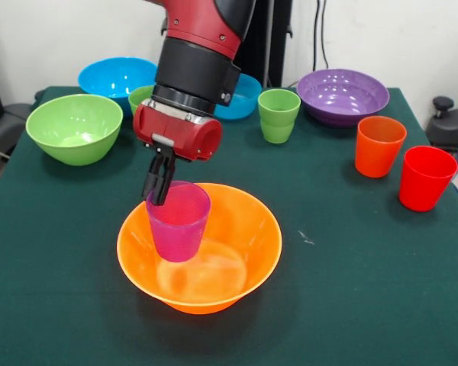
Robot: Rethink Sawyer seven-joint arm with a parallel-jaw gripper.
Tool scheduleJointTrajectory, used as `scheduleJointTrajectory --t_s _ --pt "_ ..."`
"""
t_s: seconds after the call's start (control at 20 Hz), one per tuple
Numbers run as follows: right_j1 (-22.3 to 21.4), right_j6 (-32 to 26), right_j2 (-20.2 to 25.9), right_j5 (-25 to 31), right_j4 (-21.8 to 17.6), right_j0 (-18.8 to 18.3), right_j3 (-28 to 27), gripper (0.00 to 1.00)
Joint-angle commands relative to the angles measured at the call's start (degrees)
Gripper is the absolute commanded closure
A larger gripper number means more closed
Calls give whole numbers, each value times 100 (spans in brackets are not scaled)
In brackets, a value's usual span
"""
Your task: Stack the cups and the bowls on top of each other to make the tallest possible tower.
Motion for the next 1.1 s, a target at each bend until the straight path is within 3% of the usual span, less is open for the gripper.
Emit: scheduleJointTrajectory --t_s 0.05,0.3,1.1 --pt "28 673 297 36 245 107 -384 100" --pt "145 553 478 34 99 -93 -580 100" --pt "359 710 324 -140 357 158 -610 100"
